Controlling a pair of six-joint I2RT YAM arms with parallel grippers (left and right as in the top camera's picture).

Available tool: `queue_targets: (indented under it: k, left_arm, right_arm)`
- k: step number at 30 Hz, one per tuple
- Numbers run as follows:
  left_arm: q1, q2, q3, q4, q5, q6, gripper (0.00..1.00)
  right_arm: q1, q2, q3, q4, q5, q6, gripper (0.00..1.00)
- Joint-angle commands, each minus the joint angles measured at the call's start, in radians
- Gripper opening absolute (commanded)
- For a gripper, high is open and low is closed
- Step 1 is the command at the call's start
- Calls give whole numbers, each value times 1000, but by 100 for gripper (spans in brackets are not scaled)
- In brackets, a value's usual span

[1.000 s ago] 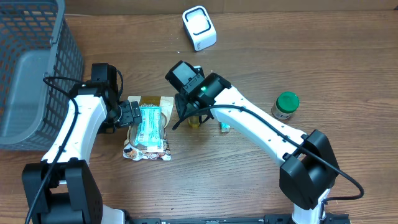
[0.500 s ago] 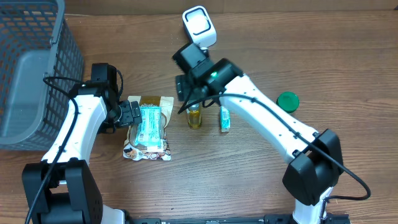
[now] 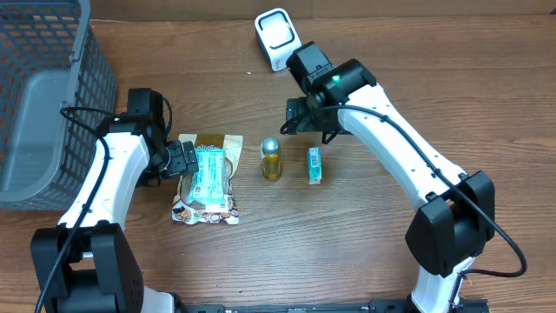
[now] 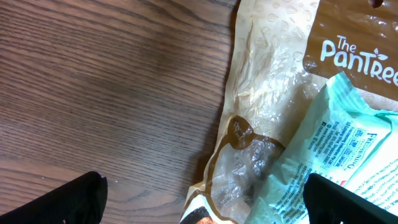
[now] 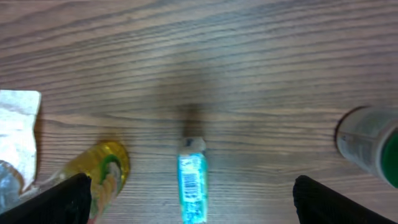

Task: Scan the item barcode

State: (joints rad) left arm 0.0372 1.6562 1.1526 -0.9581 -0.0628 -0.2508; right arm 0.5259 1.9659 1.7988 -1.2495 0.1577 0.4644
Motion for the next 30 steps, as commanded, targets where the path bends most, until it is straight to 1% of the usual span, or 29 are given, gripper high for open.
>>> queue_targets:
  k: [1, 12, 24, 30]
  left_arm:
    - [-4, 4, 15, -2, 8, 11, 100]
    - [-4, 4, 15, -2, 8, 11, 100]
    - [-4, 4, 15, -2, 8, 11, 99]
    - [-4, 4, 15, -2, 8, 11, 100]
  right_arm:
    - [-11, -23, -21, -10, 5, -2, 100]
    - [-9, -23, -131, -13, -44, -1, 100]
    - [-9, -23, -242, 61, -56, 2, 100]
    - [-9, -23, -263, 95, -55, 2, 100]
